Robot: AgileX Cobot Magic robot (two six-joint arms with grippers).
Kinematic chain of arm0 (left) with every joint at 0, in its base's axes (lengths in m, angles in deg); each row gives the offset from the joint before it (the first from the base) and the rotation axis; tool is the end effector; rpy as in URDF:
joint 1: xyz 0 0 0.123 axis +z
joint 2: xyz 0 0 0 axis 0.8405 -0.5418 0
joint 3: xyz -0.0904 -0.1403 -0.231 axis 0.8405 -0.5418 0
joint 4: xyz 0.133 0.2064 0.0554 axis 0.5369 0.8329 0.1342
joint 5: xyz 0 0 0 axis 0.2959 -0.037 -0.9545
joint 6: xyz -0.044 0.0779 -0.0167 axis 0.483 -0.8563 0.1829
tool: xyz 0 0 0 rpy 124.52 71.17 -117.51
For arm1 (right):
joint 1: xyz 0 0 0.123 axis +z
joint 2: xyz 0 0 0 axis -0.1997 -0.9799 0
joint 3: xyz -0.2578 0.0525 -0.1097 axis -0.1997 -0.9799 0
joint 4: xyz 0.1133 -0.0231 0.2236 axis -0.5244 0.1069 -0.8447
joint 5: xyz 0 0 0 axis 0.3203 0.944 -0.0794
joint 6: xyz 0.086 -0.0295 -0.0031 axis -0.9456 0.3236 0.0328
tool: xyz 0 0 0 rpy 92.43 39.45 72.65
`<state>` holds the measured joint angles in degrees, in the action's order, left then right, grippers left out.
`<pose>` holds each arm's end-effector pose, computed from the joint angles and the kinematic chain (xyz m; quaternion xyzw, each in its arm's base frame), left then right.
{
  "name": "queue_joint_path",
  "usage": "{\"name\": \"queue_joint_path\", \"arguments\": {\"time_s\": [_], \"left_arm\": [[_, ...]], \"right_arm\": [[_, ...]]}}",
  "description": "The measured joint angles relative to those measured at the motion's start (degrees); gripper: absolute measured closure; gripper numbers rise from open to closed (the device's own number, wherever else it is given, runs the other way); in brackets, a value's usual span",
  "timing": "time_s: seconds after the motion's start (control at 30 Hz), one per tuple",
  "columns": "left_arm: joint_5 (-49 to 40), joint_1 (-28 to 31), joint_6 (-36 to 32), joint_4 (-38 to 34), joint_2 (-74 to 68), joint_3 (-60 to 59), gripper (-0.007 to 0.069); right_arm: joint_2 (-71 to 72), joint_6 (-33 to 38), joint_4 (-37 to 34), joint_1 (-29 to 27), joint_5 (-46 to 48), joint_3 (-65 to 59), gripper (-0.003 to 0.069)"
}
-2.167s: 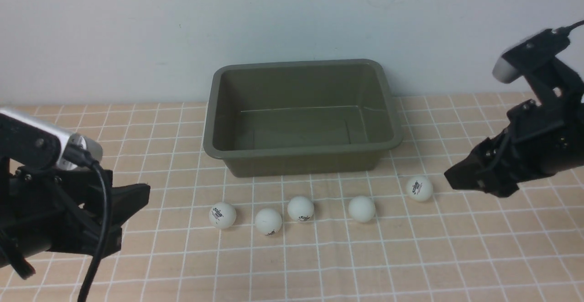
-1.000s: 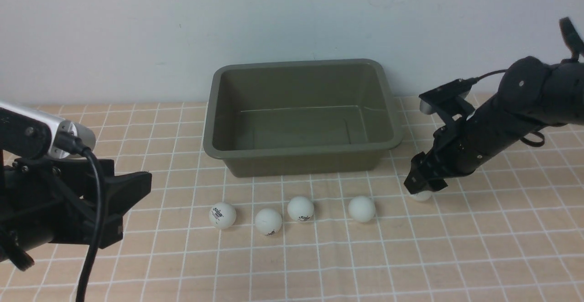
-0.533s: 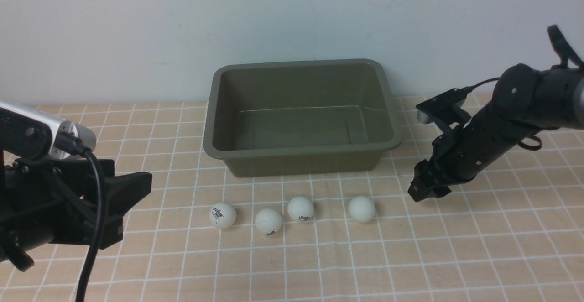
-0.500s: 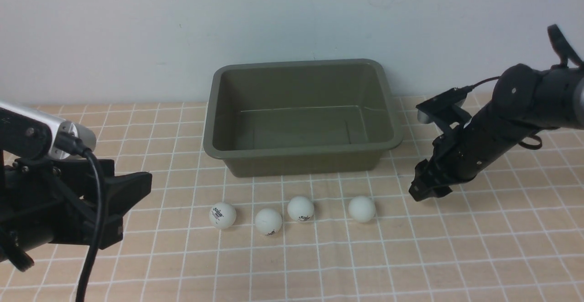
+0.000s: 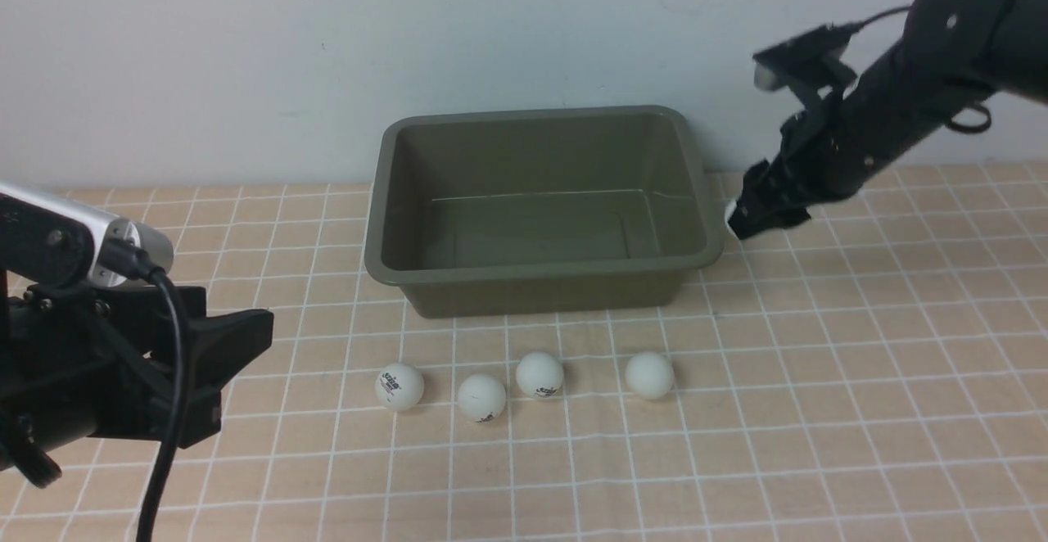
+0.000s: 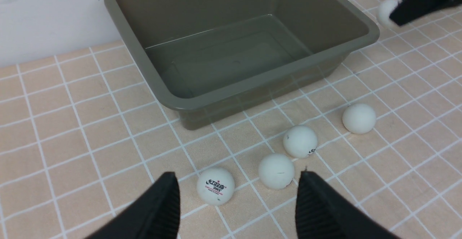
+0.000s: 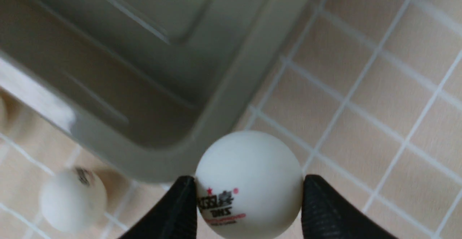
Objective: Put the table tennis balls into the box on the light coffee tablecloth.
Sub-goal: 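Reach for and grasp a ping pong ball on the table, then release the ping pong ball into the bin and lift the gripper away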
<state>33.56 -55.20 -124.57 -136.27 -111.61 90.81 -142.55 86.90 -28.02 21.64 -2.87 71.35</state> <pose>0.1682 -0.0356 0.2887 0.1486 0.8326 -0.1659 0.5071 0.4113 0.0992 0.2511 -0.2851 0.9310 0.1213 0.1932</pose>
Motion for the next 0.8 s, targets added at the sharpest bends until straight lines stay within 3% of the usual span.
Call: {"name": "queue_joint_path", "arguments": {"time_s": [0.3, 0.53, 0.8], "left_arm": [[0.00, 0.00, 0.00, 0.00, 0.00, 0.00, 0.0263], [-0.19, 0.00, 0.00, 0.00, 0.00, 0.00, 0.0263], [-0.38, 0.00, 0.00, 0.00, 0.00, 0.00, 0.0263]], "right_arm": [[-5.36, 11.40, -19.51, 0.00, 2.90, 8.27, 0.0319], [-9.39, 15.00, -21.09, 0.04, 0.89, 8.27, 0.0316], [-9.19, 14.58, -24.48, 0.04, 1.43, 11.71, 0.0191]]}}
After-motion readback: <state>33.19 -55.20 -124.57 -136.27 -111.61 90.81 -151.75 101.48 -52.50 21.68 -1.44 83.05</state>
